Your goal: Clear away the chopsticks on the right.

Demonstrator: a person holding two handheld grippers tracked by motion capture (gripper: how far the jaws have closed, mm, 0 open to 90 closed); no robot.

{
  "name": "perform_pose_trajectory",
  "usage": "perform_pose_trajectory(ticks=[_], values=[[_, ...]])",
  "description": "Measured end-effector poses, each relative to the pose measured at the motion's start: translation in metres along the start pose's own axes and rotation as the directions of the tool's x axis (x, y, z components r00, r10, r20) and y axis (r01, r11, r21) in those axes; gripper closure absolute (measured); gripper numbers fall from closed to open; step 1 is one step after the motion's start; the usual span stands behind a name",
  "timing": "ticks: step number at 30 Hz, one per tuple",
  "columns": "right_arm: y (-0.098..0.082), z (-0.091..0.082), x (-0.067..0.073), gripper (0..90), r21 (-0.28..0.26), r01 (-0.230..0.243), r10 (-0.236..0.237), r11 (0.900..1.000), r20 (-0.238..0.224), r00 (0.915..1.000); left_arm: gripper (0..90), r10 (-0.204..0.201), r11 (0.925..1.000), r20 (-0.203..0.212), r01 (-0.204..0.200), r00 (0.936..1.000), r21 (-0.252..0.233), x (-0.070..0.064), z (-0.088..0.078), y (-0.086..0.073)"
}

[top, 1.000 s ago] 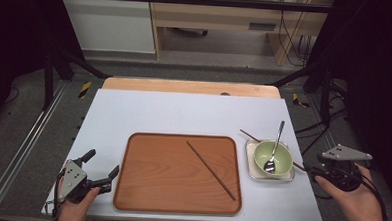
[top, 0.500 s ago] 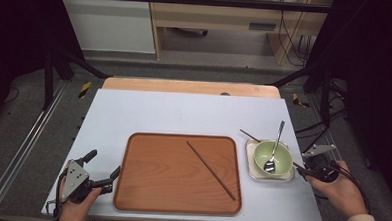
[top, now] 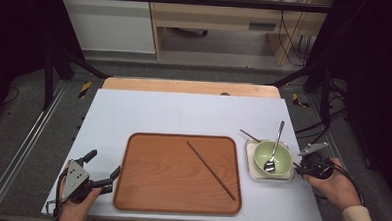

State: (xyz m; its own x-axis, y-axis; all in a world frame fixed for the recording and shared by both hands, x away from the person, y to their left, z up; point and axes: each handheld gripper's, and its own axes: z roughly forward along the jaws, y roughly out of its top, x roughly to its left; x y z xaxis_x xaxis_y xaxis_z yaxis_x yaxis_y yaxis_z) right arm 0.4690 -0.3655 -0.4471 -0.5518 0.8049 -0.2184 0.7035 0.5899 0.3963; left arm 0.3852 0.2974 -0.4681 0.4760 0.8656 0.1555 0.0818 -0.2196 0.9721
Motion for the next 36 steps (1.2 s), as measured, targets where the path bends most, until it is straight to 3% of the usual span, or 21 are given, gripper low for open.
perform_pose_trajectory(ticks=[8, 14, 20, 24, 30, 33, 36], values=[[-0.005, -0.005, 0.003, 83.9, -0.022, 0.053, -0.054, 0.998, -0.038, 0.9978, 6.3, 0.007, 1.0000, 0.002, -0.007, 1.0000, 0.002, -0.001, 0.000, 0.000], [-0.007, -0.012, 0.000, 84.2, -0.042, 0.035, -0.036, 0.998, -0.028, 0.9990, 6.3, 0.003, 1.0000, -0.001, -0.003, 1.0000, 0.000, 0.000, 0.000, 0.000], [0.005, -0.030, -0.005, 84.3, -0.083, -0.021, 0.026, 0.996, 0.056, 0.9981, 6.3, 0.002, 1.0000, -0.001, -0.002, 1.0000, -0.003, 0.000, 0.000, 0.001], [0.017, -0.043, -0.004, 84.3, -0.099, -0.028, 0.043, 0.995, 0.157, 0.9866, 6.4, 0.004, 1.0000, 0.000, -0.004, 1.0000, -0.004, 0.000, -0.001, 0.001], [0.035, -0.065, -0.002, 84.4, -0.163, -0.063, 0.097, 0.985, 0.214, 0.9720, 6.5, 0.000, 1.0000, -0.006, 0.000, 1.0000, -0.010, 0.001, -0.002, 0.001], [0.044, -0.078, -0.002, 84.4, -0.203, -0.080, 0.132, 0.976, 0.257, 0.9573, 6.5, 0.002, 0.9999, -0.006, -0.002, 1.0000, -0.011, 0.002, -0.002, 0.002], [0.053, -0.090, 0.006, 84.4, -0.244, -0.078, 0.139, 0.967, 0.246, 0.9593, 6.5, 0.002, 0.9999, -0.007, -0.002, 1.0000, -0.011, 0.002, -0.002, 0.002]])
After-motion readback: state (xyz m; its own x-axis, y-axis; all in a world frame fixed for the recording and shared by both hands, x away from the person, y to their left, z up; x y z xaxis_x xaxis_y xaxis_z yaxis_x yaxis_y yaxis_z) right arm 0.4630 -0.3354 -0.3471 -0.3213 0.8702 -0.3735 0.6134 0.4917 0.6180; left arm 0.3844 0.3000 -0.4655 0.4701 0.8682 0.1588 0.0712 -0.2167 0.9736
